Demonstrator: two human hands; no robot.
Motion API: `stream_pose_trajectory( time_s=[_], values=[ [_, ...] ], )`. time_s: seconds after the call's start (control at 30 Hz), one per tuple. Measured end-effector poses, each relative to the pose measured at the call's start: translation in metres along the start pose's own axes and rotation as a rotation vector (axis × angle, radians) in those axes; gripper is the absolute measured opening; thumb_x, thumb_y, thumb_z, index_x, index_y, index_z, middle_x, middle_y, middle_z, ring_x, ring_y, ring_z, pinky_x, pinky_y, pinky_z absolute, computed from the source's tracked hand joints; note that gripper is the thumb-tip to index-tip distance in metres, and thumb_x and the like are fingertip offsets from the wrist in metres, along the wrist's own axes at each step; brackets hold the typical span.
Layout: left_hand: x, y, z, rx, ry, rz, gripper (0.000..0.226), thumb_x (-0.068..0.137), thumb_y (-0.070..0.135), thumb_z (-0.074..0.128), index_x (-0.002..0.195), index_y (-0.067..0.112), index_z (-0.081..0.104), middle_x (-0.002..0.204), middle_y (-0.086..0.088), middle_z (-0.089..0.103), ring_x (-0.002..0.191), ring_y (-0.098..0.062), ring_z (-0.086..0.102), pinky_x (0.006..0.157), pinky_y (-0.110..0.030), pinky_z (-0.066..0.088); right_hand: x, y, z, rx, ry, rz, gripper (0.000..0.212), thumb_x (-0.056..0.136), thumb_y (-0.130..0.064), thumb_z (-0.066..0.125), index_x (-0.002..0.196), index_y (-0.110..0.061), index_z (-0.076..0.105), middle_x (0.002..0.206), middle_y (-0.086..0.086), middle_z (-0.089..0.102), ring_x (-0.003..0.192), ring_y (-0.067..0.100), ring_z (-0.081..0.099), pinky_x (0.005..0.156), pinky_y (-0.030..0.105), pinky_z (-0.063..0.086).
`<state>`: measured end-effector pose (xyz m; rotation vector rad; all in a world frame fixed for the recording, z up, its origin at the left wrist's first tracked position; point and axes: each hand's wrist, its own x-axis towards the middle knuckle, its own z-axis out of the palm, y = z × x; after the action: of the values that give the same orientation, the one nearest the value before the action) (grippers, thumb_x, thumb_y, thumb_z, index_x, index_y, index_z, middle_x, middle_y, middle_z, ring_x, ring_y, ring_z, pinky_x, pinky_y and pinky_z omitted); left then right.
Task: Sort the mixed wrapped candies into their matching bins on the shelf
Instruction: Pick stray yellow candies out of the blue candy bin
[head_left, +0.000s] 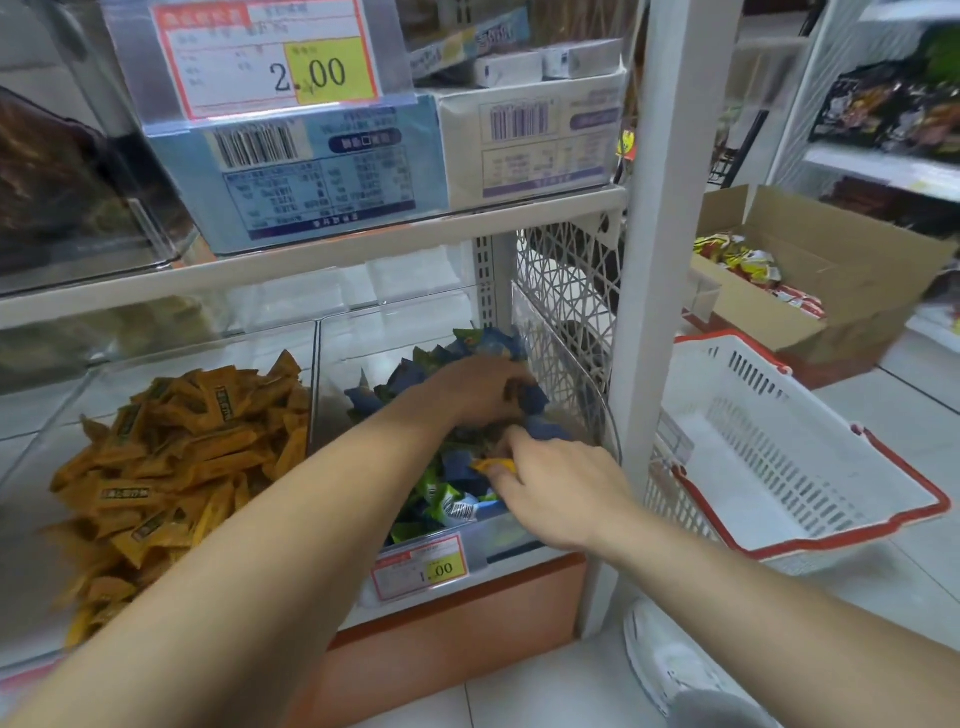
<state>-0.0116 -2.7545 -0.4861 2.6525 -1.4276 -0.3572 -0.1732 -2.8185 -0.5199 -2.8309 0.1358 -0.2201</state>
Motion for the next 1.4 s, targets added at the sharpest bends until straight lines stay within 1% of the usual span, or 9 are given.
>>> stream_pose_trajectory(
  time_s=[0.17,0.37,0.47,0.6,0.7,0.93,1.13,1.23,1.4],
  values=[
    [0.001,-0.016,0.005,0.018,0.040,-0.048,0.047,0.087,0.036,0.070,0.130,0.019,0.060,0.121,-0.006,0.061,0.108,-0.025,0.060,0.088,-0.037,0.050,0.002,0.002,0.001,0.032,0.037,0.017,0.031,0.098,-0.054,0.035,0.100,-0.026,0.049,0.103,0.003,0.067,0.093,0.035,0.064,0.064,0.040,0.039],
    [-0.004,-0.028,0.004,0.037,0.018,-0.042,0.026,0.084,0.041,0.073,0.103,0.025,0.070,0.105,0.004,0.063,0.098,-0.018,0.061,0.083,-0.036,0.051,0.005,0.004,-0.002,0.138,0.112,0.006,0.029,0.099,-0.046,0.045,0.106,-0.024,0.061,0.110,0.001,0.064,0.108,0.027,0.056,0.076,0.035,0.040],
    [-0.010,-0.034,0.001,0.066,0.081,-0.033,0.022,0.086,0.044,0.070,0.103,0.031,0.066,0.105,0.007,0.063,0.099,-0.017,0.060,0.074,-0.031,0.044,0.005,0.007,-0.005,0.211,0.152,-0.018,0.028,0.100,-0.042,0.049,0.108,-0.020,0.064,0.109,0.001,0.064,0.106,0.024,0.055,0.078,0.031,0.035],
    [-0.017,-0.036,-0.001,0.227,-0.048,-0.023,0.033,0.088,0.056,0.059,0.114,0.038,0.066,0.109,0.009,0.067,0.101,-0.018,0.061,0.066,-0.028,0.036,0.005,0.006,-0.013,0.384,0.226,0.041,0.019,0.100,-0.034,0.052,0.108,-0.021,0.064,0.098,-0.004,0.060,0.094,0.018,0.054,0.073,0.031,0.033],
    [-0.019,-0.037,0.001,0.228,-0.088,-0.068,0.036,0.087,0.063,0.056,0.105,0.034,0.067,0.106,0.002,0.067,0.101,-0.023,0.062,0.081,-0.037,0.043,0.005,0.007,-0.017,0.540,0.265,0.124,0.015,0.102,-0.031,0.051,0.109,-0.022,0.061,0.092,-0.008,0.058,0.084,0.012,0.051,0.067,0.027,0.029],
    [-0.036,-0.028,-0.004,0.012,0.180,-0.119,0.025,0.096,0.050,0.053,0.107,0.031,0.065,0.113,0.004,0.066,0.109,-0.020,0.057,0.094,-0.040,0.037,0.006,0.011,-0.023,0.725,0.285,0.217,0.027,0.103,-0.025,0.050,0.128,-0.017,0.058,0.109,-0.007,0.061,0.102,0.012,0.058,0.084,0.028,0.043],
    [-0.078,0.005,-0.021,-0.665,0.465,-0.094,0.007,0.094,0.031,0.066,0.090,0.036,0.065,0.085,0.020,0.070,0.087,-0.003,0.067,0.081,-0.027,0.052,0.014,0.006,-0.025,1.052,0.319,0.322,0.006,0.101,-0.029,0.054,0.101,-0.033,0.058,0.104,-0.007,0.069,0.100,0.019,0.069,0.092,0.047,0.055],
    [-0.093,0.023,-0.013,-0.961,0.451,-0.082,0.012,0.093,0.020,0.069,0.088,0.030,0.068,0.072,0.016,0.071,0.071,-0.004,0.068,0.067,-0.030,0.061,0.018,-0.005,-0.028,1.285,0.327,0.347,0.014,0.105,-0.026,0.047,0.105,-0.025,0.060,0.100,-0.001,0.073,0.097,0.023,0.072,0.080,0.039,0.061],
    [-0.091,0.032,-0.011,-1.035,0.512,-0.140,0.008,0.085,0.017,0.078,0.088,0.017,0.070,0.069,0.004,0.072,0.064,-0.013,0.068,0.055,-0.027,0.053,0.014,-0.016,-0.033,1.309,0.267,0.320,0.021,0.106,-0.026,0.044,0.099,-0.020,0.064,0.096,0.009,0.074,0.087,0.026,0.073,0.073,0.042,0.062]
  ],
)
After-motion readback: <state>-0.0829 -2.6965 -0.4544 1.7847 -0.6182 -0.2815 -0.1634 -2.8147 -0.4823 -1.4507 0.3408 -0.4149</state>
